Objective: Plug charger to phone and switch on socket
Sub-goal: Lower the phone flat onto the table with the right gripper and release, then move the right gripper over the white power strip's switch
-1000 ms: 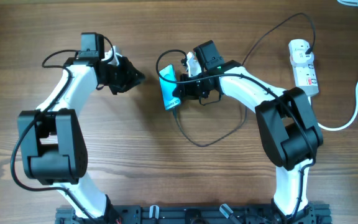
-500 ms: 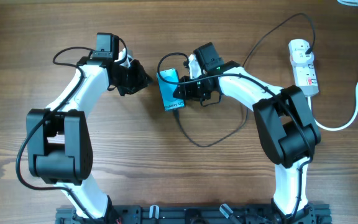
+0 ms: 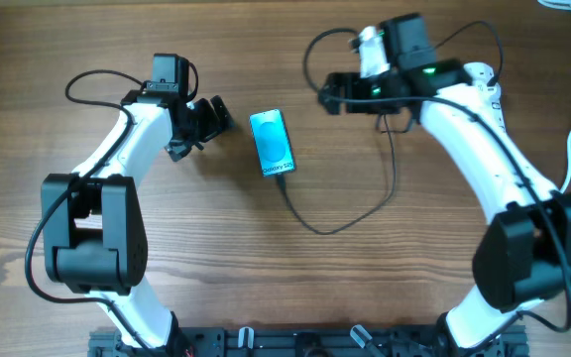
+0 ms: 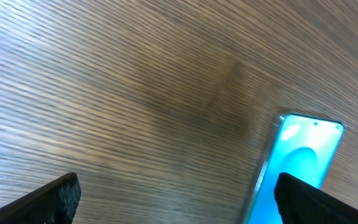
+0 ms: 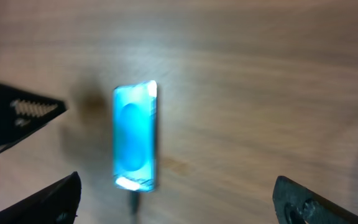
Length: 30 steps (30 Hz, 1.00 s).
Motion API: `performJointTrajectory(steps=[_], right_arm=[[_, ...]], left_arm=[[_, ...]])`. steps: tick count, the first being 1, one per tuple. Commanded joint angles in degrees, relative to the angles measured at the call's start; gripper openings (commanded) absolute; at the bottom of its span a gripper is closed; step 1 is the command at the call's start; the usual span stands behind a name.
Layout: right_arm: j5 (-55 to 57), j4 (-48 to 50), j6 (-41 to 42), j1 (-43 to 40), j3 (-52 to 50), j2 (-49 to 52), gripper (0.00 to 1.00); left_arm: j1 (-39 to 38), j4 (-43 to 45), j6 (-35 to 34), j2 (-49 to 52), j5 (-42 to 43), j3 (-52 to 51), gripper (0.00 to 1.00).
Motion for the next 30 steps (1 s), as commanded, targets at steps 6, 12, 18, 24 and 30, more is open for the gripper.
performJointTrajectory(steps=[6,12,18,24,30], right_arm=[[15.82,-4.09,3.10,-14.88,0.96,-1.70,1.00],[21.38,-7.02,1.46,-24.22,0.74,-1.68,1.00],[21.38,-5.25,-14.05,-31.10,0.74,0.57,1.00],[23.08,-3.15,-9.66,-36.20,0.74,5.81,1.00],[21.81,2.71,-8.96,-40.54,0.74,11.72,1.00]], left_arm=[[0.24,-0.15,0.46,-0.61,-4.26,0.00,1.00],[0.24,-0.15,0.46,-0.61,-4.26,0.00,1.00],[0.24,-0.17,0.46,-0.61,-4.26,0.00,1.00],[0.24,-0.17,0.46,-0.61,-4.26,0.00,1.00],[0.24,-0.15,0.46,-0.61,-4.26,0.00,1.00]])
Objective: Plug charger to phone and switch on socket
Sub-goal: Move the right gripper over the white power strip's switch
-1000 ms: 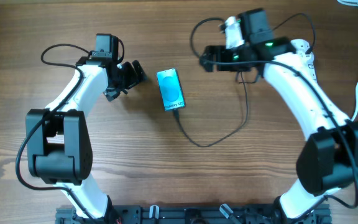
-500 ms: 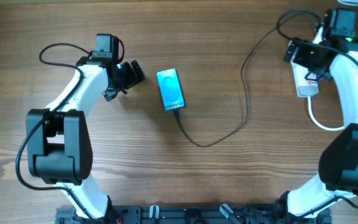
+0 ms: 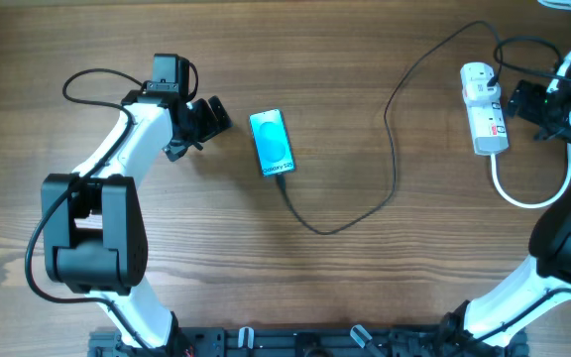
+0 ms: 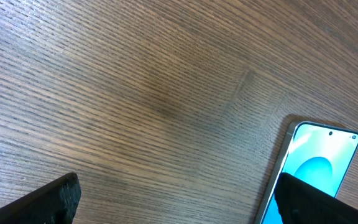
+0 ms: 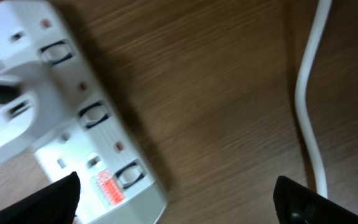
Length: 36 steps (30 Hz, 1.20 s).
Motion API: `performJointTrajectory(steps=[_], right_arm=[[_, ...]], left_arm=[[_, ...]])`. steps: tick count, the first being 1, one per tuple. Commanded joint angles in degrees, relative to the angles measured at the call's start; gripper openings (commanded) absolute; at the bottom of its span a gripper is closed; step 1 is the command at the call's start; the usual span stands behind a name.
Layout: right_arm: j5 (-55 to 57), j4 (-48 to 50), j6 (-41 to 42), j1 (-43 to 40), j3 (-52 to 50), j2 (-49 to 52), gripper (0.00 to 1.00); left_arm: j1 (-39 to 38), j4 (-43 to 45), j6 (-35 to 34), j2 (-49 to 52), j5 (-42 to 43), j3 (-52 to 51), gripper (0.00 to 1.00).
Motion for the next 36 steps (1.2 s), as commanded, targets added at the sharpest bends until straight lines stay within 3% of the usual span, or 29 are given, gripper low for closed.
performJointTrajectory(steps=[1,6,13,20,36], right_arm=[[-0.09,2.82,1.27,-0.90,0.63,4.39,1.00],[-0.37,4.92,8.94,-0.96,0.63,7.72,0.99],[-10.01,7.91,11.56,-0.96,0.63,9.18,1.00],[-9.94,11.15,11.69,-0.94,-2.25,10.16,1.00],[-10.01,8.31,11.50,-0.61,-2.27,10.16,1.00]], left_arm=[[0.22,0.02,0.46,-0.61,-1.18,0.00,1.00],[0.22,0.02,0.46,-0.61,-1.18,0.00,1.00],[0.22,0.02,0.46,-0.61,-1.18,0.00,1.00],[0.22,0.02,0.46,-0.61,-1.18,0.00,1.00],[0.22,0.00,0.46,-0.61,-1.18,0.00,1.00]])
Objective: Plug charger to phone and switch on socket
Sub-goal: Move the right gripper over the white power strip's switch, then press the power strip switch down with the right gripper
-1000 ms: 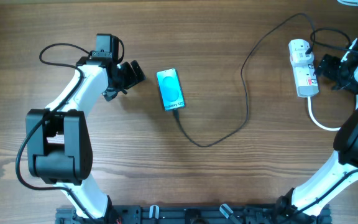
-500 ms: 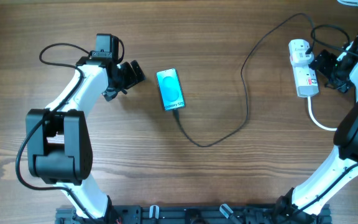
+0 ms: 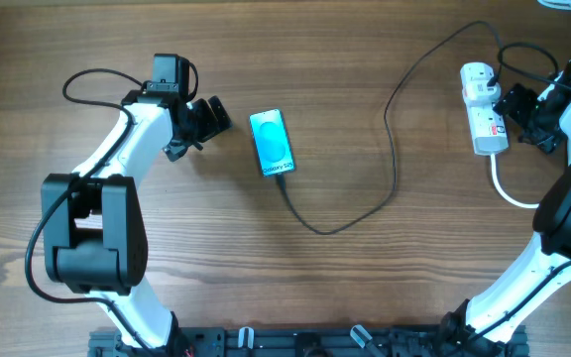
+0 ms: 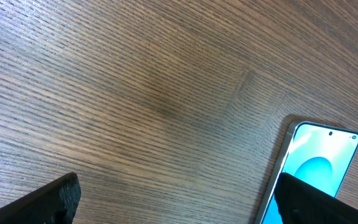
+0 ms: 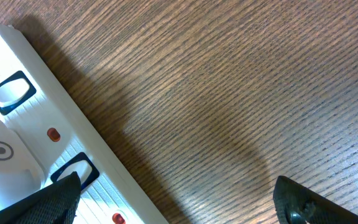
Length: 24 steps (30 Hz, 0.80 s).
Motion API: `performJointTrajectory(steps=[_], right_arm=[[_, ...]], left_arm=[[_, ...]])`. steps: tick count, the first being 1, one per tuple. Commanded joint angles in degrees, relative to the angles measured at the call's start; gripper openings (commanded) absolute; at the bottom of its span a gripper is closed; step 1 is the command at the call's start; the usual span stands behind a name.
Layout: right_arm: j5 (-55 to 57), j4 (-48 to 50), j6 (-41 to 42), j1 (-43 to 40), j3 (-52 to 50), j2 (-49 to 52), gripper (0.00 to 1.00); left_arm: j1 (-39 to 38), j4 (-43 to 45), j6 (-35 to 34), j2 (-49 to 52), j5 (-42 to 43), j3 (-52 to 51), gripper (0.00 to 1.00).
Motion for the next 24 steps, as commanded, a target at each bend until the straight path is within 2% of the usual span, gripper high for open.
performJointTrajectory(steps=[1,7,24], right_arm=[[-0.92,0.11,-0.07,0.87,-0.90,1.49,1.00],[-0.96,2.54,-0.02,0.90,-0.90,1.49,1.00],[-2.62,-0.04,-0.04,0.96,-0.90,1.49,1.00]], left_arm=[[0.22,0.00,0.46,-0.61,-1.18,0.00,1.00],[0.22,0.00,0.46,-0.61,-1.18,0.00,1.00],[0.22,0.00,0.46,-0.61,-1.18,0.00,1.00]])
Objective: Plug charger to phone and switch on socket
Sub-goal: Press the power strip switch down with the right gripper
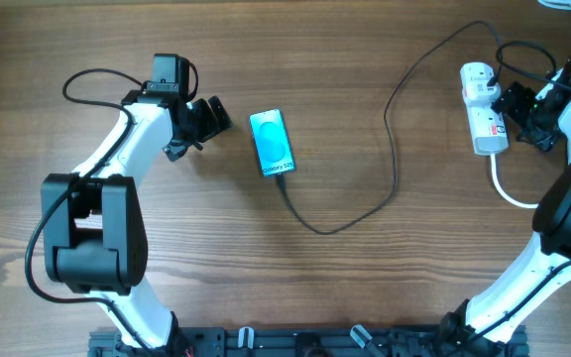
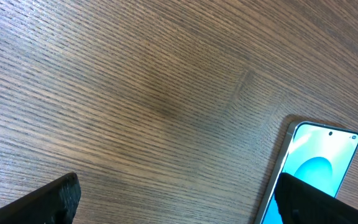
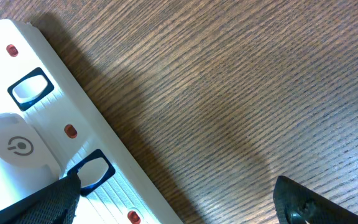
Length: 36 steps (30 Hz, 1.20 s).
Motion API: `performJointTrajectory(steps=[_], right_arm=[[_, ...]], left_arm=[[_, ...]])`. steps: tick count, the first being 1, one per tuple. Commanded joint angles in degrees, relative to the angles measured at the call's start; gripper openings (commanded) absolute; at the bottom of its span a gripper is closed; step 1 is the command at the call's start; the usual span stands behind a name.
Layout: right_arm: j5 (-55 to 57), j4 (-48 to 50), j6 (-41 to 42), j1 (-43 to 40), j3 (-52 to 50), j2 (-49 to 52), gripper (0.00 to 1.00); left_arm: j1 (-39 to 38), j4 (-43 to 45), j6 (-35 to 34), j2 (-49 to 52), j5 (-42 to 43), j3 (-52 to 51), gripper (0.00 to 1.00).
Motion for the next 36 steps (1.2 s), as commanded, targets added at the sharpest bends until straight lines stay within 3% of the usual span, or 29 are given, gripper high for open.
performJointTrajectory(steps=[1,5,36], right_arm=[[-0.55,0.17,-0.20,0.66,-0.81,1.49,1.00],[4.79,0.81,-0.15,0.59,-0.81,1.49,1.00],[-0.68,0.31,-0.17,0.79,-0.81,1.51,0.99]], left_arm=[[0.22,0.00,0.46,-0.61,-1.18,0.00,1.00],[0.22,0.00,0.46,-0.61,-1.18,0.00,1.00],[0.22,-0.04,0.46,-0.61,-1.18,0.00,1.00]])
